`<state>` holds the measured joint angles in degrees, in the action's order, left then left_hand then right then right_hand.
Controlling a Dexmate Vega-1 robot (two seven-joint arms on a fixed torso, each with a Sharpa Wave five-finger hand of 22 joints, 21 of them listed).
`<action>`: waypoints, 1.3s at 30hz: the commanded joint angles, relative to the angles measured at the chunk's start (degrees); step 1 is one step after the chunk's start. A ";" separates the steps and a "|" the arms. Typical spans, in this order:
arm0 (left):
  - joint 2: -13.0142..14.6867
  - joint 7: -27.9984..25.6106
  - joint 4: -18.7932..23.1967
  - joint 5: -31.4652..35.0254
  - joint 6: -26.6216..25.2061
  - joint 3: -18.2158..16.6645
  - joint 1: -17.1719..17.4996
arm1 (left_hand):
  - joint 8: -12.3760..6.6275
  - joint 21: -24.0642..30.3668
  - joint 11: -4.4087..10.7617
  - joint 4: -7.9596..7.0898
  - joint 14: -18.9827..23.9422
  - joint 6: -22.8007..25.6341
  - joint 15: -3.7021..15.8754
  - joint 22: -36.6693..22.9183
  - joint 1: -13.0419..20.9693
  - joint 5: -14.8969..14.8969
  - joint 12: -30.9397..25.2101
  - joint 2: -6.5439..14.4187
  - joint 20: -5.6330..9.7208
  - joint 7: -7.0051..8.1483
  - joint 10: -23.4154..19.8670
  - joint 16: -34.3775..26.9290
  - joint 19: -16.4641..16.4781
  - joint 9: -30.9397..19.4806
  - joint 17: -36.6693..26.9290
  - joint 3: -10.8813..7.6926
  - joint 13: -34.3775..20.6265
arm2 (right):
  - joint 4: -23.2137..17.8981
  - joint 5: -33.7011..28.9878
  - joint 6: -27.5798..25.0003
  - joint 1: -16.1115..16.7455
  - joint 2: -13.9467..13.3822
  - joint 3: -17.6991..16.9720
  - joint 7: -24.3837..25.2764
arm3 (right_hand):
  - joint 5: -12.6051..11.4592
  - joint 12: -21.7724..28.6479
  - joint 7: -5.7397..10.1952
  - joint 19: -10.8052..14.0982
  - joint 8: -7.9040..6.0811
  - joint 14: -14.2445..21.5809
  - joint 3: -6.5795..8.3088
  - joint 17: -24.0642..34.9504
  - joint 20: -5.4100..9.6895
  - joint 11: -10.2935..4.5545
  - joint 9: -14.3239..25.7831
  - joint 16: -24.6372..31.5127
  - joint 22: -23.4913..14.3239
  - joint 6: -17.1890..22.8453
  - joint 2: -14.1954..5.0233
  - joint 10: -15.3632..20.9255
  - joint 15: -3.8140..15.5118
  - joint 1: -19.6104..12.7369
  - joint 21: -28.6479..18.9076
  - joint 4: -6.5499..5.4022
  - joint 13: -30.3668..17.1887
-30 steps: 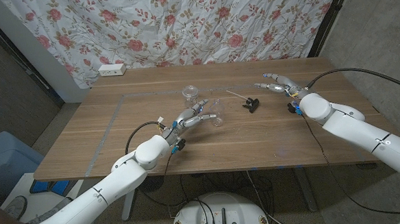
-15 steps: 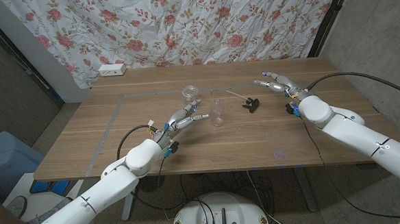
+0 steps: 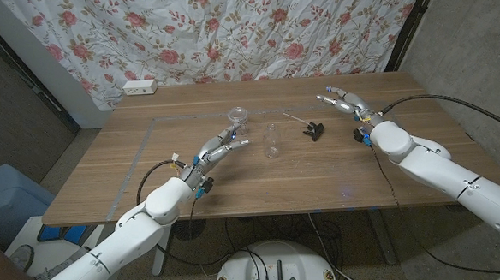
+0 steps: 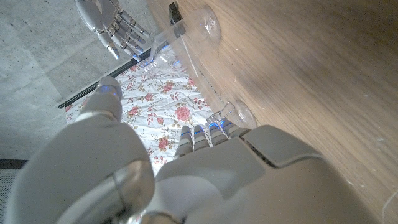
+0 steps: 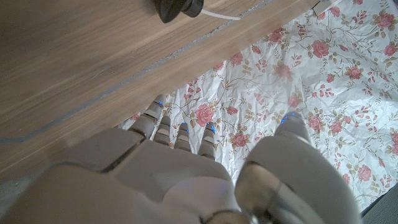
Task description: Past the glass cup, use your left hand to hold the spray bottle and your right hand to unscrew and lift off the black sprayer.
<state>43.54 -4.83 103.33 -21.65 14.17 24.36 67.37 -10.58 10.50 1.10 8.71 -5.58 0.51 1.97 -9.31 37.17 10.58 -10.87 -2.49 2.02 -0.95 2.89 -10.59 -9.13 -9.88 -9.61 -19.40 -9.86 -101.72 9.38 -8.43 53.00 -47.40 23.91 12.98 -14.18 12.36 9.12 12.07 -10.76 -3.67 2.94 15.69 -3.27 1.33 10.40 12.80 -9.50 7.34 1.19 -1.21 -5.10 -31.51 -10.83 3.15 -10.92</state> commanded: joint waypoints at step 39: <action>-10.92 6.98 -21.53 -10.91 13.34 -3.06 -6.87 | -0.33 0.43 -0.56 -0.90 2.43 2.58 0.00 -0.30 -3.98 -0.37 -0.45 1.23 0.96 -0.87 -2.01 0.17 0.90 -0.11 0.03 -0.08 -0.14 | 13.17 9.74 18.38 0.14 13.98 -0.06 1.75 | 1.69 0.28 -1.47 0.86 0.15 1.98 -0.68 -0.66 2.39 -0.54 -0.20 0.83 -0.03 0.36 -4.96 4.48 2.51 8.62 -0.01 -4.47 0.18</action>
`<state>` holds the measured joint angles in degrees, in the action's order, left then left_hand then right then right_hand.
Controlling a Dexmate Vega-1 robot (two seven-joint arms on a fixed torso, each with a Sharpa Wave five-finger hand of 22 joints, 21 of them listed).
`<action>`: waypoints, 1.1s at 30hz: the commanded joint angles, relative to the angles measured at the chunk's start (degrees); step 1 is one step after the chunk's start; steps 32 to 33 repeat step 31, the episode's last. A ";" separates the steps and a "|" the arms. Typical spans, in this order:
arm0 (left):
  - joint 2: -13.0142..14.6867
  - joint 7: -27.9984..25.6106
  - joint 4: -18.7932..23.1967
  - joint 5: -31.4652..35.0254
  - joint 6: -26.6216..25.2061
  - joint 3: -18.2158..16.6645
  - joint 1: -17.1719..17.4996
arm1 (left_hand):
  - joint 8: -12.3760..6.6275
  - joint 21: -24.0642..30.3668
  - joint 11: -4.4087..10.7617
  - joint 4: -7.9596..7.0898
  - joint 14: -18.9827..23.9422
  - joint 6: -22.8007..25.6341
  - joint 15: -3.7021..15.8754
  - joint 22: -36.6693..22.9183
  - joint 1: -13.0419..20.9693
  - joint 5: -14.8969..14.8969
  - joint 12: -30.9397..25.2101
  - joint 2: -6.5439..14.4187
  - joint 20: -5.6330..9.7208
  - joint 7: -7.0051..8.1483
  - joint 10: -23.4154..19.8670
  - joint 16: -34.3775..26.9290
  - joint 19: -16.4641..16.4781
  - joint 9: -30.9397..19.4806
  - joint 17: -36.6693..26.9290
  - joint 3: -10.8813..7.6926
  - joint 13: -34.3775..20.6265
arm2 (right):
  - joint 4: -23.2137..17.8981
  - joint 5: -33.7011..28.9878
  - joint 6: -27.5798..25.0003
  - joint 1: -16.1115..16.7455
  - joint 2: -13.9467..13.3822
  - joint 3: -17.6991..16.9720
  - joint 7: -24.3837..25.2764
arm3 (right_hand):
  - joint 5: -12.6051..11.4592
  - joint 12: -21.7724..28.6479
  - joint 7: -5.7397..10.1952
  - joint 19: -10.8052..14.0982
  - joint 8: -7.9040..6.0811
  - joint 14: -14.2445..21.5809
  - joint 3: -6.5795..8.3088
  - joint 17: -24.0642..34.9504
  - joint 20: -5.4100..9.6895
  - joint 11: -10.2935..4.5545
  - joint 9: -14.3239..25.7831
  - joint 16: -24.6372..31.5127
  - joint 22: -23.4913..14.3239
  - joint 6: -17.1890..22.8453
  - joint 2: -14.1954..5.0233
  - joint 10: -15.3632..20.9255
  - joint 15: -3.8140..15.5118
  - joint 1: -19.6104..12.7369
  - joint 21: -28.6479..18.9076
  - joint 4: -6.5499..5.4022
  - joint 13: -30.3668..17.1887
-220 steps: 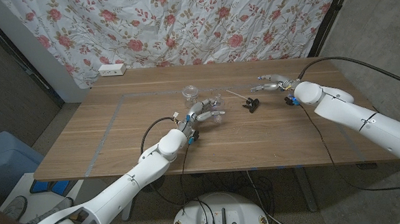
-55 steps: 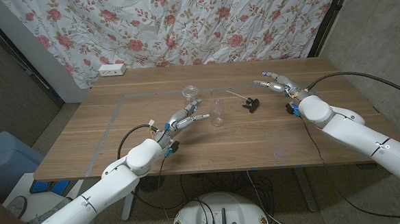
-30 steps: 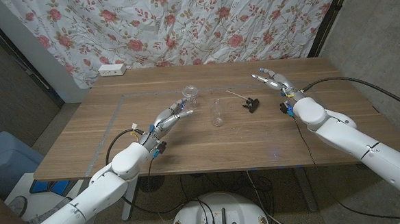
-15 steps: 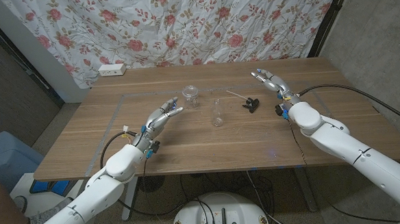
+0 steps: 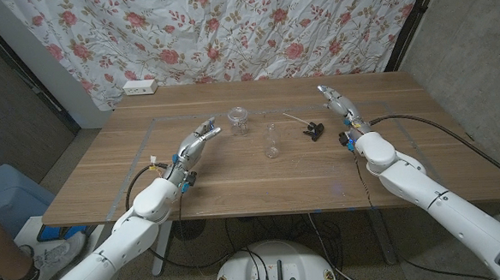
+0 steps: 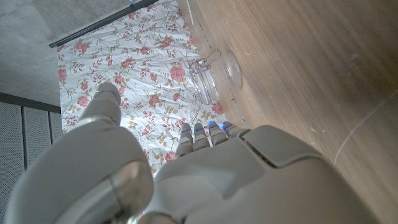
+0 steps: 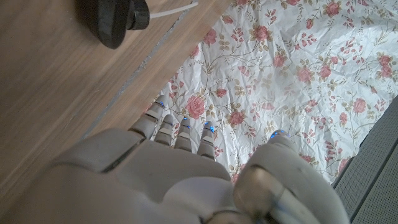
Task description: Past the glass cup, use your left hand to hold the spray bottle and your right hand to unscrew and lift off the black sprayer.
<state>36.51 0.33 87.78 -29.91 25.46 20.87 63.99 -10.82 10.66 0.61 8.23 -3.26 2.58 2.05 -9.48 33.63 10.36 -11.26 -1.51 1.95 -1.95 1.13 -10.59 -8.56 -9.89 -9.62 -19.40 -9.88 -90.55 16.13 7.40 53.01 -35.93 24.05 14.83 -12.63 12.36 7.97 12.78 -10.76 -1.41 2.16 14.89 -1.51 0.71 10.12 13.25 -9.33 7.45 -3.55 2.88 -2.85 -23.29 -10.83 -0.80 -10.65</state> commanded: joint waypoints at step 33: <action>-11.64 1.69 -17.13 -4.20 5.22 1.10 -10.91 | 0.01 0.26 -0.23 -1.58 0.28 1.20 -0.76 -0.19 -2.51 -0.21 0.11 3.91 1.18 0.13 -0.52 0.21 1.00 -0.13 -0.01 -0.59 -0.11 | 7.18 10.62 8.93 0.88 5.37 -1.06 -5.45 | -0.08 -0.06 -2.92 -0.25 -0.04 0.42 -0.65 -0.09 1.70 1.26 0.01 0.37 -0.16 1.78 -2.41 2.10 0.62 5.58 0.21 -3.15 -0.04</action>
